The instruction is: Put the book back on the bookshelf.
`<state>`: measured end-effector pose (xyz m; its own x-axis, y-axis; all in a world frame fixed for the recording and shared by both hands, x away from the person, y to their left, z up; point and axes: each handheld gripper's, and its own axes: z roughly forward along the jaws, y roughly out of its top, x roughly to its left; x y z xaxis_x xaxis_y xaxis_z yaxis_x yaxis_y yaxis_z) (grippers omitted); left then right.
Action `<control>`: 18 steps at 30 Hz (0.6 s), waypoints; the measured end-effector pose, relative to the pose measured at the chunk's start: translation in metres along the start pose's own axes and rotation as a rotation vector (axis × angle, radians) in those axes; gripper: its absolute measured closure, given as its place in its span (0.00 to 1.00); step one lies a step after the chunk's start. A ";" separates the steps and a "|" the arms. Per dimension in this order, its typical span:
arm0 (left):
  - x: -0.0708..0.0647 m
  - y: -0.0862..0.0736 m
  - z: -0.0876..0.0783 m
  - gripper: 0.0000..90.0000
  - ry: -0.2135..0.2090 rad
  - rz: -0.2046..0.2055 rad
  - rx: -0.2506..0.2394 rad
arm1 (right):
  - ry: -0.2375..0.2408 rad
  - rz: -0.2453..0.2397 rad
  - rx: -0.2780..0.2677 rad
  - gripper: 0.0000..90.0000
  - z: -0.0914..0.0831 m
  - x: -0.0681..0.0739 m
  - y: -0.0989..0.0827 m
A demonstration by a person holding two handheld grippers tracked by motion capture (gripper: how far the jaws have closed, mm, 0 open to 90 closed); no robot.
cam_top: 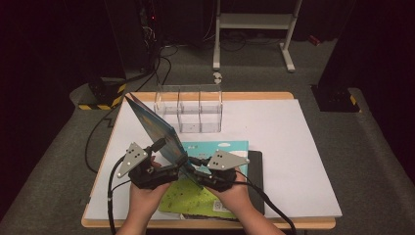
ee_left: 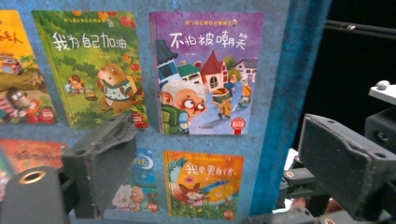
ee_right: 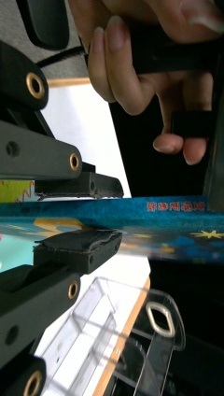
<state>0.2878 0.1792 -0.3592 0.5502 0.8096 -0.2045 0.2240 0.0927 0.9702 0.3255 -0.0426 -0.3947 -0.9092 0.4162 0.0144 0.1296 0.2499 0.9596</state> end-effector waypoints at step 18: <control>0.006 -0.002 -0.011 0.21 0.115 0.055 0.071 | 0.043 -0.010 0.048 0.62 -0.014 0.011 -0.010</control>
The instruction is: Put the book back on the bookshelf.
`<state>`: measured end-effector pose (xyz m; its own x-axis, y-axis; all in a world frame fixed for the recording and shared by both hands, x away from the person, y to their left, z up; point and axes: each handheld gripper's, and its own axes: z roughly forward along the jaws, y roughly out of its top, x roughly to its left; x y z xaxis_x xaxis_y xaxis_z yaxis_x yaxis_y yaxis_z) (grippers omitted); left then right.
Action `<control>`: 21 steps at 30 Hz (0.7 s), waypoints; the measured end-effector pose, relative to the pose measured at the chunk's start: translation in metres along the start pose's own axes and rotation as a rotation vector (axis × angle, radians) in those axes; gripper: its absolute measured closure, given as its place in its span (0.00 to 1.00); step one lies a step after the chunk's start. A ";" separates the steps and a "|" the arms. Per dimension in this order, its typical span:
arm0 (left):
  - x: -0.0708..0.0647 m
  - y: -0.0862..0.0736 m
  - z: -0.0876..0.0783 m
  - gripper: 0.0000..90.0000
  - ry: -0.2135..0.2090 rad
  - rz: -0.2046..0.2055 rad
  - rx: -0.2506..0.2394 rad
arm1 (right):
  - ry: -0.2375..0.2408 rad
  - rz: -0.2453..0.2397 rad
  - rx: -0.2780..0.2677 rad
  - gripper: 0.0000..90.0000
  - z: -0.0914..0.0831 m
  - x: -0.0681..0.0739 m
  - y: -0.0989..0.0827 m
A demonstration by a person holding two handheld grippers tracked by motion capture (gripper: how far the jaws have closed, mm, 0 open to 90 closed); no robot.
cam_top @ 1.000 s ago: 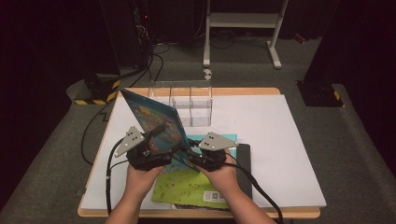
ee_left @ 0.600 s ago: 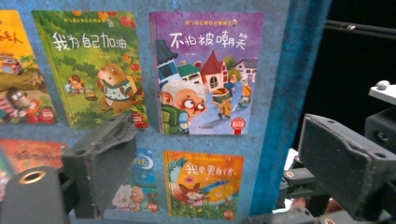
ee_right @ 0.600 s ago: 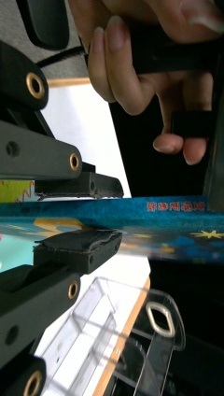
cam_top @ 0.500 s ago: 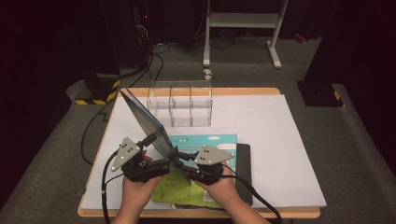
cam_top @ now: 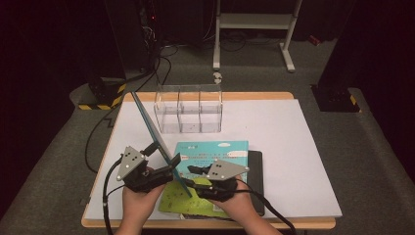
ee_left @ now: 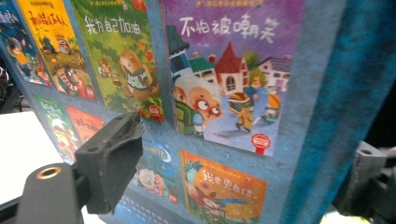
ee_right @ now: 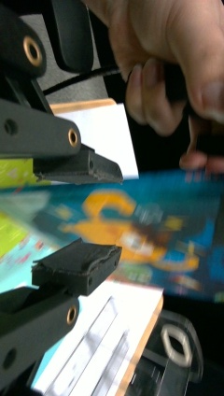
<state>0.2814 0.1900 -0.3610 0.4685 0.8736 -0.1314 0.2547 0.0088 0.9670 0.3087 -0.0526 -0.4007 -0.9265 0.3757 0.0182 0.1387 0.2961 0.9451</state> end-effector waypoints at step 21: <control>0.025 0.000 -0.030 0.47 0.008 0.043 0.037 | -0.417 0.224 0.007 0.53 -0.099 -0.089 -0.077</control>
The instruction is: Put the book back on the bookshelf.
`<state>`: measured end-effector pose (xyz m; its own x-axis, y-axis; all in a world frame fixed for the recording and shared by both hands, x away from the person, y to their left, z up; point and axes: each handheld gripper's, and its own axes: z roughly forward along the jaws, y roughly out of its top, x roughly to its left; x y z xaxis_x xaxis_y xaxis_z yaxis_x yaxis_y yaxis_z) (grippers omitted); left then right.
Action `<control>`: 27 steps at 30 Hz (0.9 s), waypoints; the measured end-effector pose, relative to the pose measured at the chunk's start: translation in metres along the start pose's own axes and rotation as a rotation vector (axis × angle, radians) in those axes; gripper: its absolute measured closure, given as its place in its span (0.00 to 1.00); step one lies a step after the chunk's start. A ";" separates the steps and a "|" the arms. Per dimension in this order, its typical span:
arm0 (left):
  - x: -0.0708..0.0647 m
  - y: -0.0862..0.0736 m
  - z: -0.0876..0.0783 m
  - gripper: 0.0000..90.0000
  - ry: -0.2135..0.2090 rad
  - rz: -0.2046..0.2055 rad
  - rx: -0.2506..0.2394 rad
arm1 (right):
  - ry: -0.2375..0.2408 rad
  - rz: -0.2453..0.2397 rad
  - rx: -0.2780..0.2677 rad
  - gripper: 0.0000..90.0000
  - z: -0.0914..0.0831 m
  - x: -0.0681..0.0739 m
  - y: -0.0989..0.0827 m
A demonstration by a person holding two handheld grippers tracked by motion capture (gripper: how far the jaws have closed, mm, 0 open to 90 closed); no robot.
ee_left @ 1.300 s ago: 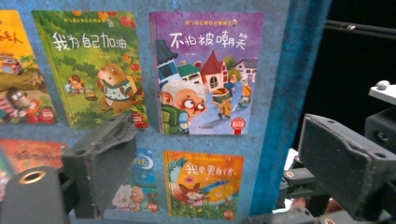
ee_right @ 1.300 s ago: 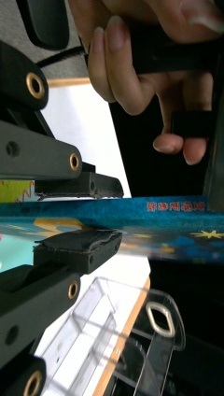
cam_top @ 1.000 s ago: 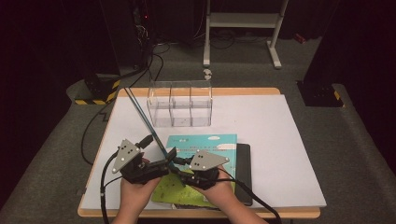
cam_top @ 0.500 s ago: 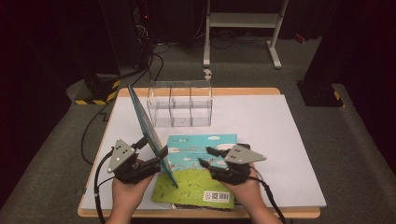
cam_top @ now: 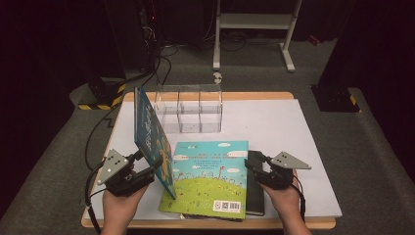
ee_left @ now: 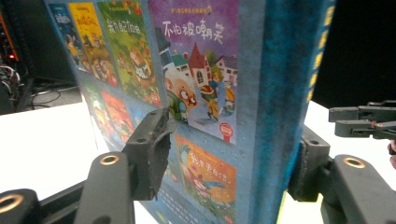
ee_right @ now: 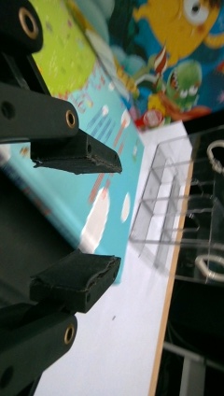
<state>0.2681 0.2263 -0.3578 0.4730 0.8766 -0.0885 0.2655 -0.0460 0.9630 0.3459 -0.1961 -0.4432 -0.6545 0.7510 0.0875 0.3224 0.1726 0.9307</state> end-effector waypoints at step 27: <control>0.049 -0.024 -0.046 0.89 0.144 0.024 -0.059 | -0.057 0.135 0.008 0.53 -0.008 -0.030 -0.017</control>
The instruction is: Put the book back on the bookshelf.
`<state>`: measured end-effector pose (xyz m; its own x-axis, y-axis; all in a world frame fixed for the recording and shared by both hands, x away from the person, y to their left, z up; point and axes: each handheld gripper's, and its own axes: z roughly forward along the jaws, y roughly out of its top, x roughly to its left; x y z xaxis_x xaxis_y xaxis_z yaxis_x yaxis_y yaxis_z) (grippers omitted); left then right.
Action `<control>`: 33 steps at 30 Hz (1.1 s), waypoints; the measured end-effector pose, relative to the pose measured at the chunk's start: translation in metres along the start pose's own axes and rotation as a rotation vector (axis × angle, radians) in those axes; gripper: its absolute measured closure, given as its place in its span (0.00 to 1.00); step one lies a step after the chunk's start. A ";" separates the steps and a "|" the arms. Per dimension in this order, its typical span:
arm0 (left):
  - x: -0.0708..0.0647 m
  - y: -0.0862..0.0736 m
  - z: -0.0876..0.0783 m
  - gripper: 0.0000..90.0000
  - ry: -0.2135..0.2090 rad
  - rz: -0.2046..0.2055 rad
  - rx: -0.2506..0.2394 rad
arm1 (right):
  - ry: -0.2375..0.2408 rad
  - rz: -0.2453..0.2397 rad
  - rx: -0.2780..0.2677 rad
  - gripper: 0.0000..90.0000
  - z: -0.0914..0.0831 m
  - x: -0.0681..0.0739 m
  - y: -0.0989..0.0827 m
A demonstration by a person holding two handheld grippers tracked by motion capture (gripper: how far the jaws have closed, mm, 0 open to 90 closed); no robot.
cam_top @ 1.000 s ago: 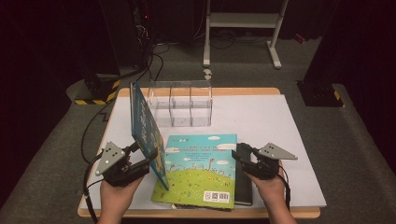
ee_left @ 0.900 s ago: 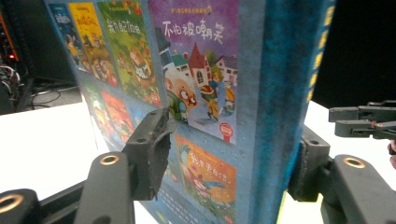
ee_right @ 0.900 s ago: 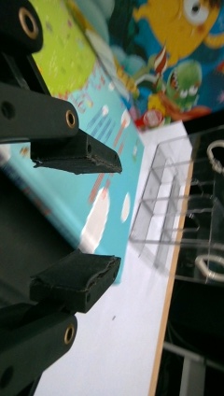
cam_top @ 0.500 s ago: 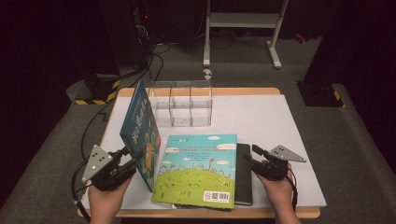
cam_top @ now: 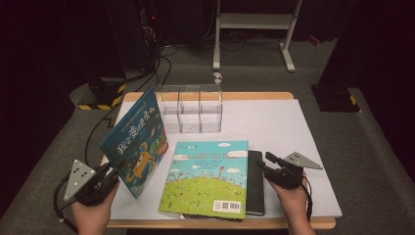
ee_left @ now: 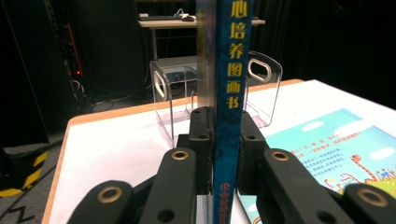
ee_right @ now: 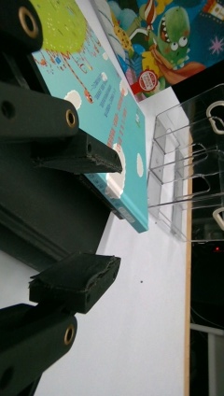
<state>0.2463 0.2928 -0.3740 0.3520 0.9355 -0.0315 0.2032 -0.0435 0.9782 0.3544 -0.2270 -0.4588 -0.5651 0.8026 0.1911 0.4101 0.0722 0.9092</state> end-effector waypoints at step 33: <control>0.026 0.024 0.026 0.79 -0.037 -0.054 -0.003 | -0.013 0.044 0.053 0.50 0.005 -0.010 -0.010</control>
<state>0.2846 0.3071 -0.3566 0.3743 0.9228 -0.0916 0.2200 0.0076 0.9755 0.3594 -0.2331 -0.4713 -0.5364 0.8134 0.2249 0.4717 0.0680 0.8791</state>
